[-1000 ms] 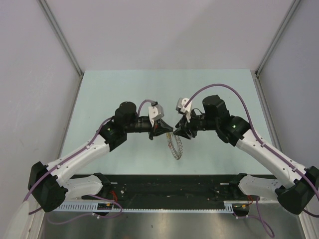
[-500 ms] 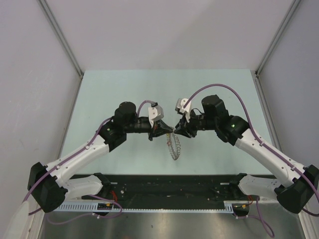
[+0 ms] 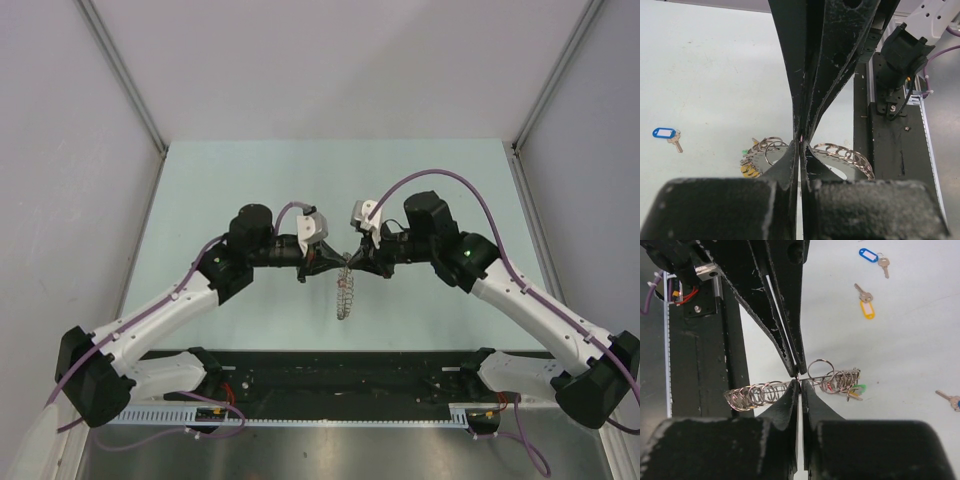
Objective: Put the keys on the keyring
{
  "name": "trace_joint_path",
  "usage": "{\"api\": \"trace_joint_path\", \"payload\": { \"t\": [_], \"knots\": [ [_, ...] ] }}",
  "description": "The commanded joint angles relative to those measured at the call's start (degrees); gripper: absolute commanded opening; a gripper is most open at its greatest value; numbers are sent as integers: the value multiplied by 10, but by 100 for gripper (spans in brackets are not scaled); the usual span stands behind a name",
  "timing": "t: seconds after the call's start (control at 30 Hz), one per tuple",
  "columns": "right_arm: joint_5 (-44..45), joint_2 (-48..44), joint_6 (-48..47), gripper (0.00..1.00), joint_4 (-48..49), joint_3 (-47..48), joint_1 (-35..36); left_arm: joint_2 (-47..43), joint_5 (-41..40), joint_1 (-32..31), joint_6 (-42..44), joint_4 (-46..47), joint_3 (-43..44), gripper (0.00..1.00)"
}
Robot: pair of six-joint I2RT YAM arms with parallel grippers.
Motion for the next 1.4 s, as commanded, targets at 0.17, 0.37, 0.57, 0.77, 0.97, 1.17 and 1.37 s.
{"api": "trace_joint_path", "payload": {
  "t": [0.17,0.37,0.57,0.77,0.97,1.17,1.37],
  "knots": [
    [-44,-30,35,0,82,18,-28,-94,-92,-2,-54,125,-12,12],
    [-91,-69,83,0,179,-17,-51,-179,-161,-1,-69,174,-69,40],
    [-122,-105,146,0,310,-76,-63,-182,-133,2,-100,208,-83,36],
    [-150,-117,211,0,407,-121,-70,-144,-74,2,-139,254,-88,31],
    [-165,-125,258,0,475,-147,-75,-122,-37,2,-156,273,-94,29],
    [-179,-119,278,0,510,-159,-79,-107,-7,2,-155,276,-93,28],
    [-188,-110,286,0,522,-161,-81,-91,14,2,-157,275,-88,26]
  ]
}}
